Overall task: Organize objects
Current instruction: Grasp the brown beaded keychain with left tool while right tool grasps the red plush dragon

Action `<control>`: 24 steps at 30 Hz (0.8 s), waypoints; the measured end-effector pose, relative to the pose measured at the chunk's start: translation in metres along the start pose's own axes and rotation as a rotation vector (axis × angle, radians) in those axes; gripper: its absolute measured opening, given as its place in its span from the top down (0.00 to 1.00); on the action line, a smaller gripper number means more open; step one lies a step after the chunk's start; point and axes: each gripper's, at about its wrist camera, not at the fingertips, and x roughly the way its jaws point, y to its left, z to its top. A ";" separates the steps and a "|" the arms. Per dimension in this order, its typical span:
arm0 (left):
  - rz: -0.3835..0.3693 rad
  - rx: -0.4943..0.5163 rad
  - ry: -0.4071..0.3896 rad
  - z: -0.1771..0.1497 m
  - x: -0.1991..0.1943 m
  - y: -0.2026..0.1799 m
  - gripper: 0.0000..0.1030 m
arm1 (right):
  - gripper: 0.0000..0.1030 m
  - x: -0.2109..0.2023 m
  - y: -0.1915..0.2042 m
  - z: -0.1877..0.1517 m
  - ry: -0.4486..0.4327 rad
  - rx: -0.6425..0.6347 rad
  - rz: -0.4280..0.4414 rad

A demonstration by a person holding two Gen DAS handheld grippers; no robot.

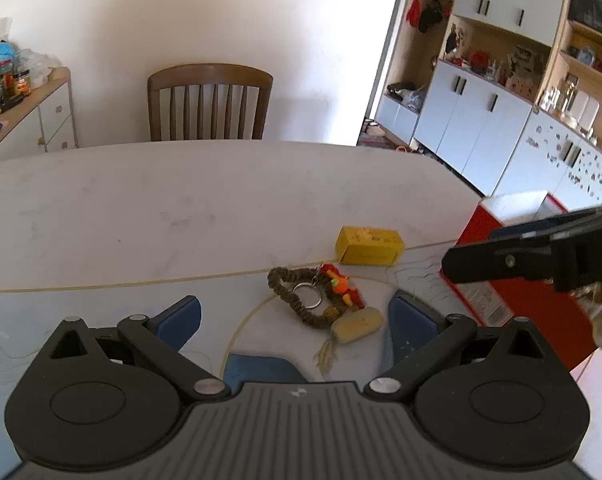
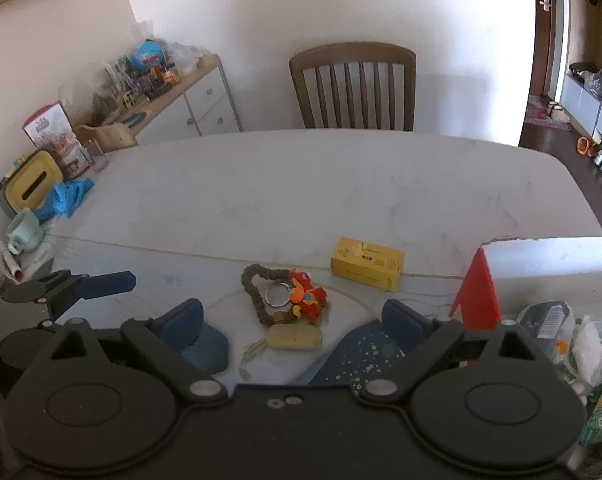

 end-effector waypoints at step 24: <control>-0.005 -0.026 0.087 -0.002 0.098 0.028 0.01 | 0.32 0.095 -0.023 0.008 0.135 0.114 -0.017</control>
